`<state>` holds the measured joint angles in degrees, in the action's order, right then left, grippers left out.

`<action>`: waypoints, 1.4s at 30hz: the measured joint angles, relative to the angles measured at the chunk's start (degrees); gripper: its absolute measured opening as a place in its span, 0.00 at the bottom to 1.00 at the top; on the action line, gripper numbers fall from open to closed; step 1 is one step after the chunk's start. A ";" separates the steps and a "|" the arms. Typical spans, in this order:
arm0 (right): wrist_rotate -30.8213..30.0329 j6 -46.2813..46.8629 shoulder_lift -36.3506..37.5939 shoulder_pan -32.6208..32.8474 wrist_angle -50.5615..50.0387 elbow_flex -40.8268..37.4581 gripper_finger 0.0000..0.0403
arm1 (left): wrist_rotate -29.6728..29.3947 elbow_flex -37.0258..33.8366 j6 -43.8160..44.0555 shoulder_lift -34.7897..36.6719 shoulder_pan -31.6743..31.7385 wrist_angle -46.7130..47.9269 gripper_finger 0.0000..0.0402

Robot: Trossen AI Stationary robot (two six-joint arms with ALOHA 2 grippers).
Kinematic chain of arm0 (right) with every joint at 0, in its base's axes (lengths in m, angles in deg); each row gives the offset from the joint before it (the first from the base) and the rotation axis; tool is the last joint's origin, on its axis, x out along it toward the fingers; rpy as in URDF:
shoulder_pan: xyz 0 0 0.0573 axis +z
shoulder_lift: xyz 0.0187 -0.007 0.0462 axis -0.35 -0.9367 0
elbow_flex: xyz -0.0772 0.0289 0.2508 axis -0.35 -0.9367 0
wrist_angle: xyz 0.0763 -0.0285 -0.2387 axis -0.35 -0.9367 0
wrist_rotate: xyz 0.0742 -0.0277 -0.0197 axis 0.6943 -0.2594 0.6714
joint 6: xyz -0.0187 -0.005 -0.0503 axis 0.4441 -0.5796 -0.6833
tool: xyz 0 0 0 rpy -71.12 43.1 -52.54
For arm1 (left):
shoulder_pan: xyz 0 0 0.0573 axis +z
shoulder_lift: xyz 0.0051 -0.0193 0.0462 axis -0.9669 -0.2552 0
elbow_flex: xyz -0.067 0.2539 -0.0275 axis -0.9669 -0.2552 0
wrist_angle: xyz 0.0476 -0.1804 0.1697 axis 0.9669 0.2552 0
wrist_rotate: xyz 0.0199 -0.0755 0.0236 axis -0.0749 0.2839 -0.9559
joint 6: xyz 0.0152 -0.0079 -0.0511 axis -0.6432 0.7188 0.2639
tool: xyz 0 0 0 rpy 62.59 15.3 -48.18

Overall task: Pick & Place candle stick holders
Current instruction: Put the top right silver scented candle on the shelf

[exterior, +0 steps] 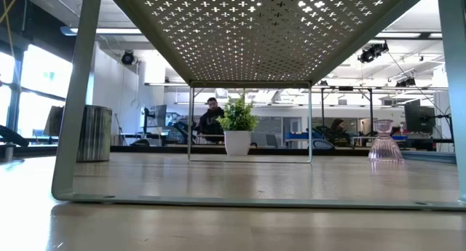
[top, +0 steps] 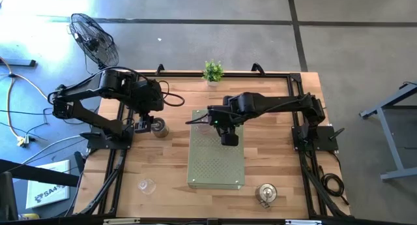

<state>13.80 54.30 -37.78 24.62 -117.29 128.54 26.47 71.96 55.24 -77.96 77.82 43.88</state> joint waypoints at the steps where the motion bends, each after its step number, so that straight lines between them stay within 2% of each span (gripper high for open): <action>1: 0.06 -0.22 0.03 -0.01 0.08 0.00 0.99 | 0.00 0.00 0.02 0.00 -0.01 0.00 0.55; 26: 1.48 -1.68 0.73 -0.53 0.71 -0.02 0.99 | 0.02 0.00 0.02 0.00 0.00 0.00 0.55; 32: -0.91 -2.33 1.27 -0.32 0.46 -0.02 0.99 | 0.01 0.00 0.00 0.00 0.00 0.00 0.55; 42: -1.00 -2.33 1.39 -0.28 0.81 -0.02 0.99 | 0.00 0.00 0.00 0.00 -0.02 0.00 0.55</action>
<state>12.80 51.97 -36.40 24.34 -116.48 128.52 26.47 71.96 55.24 -77.96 77.80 43.88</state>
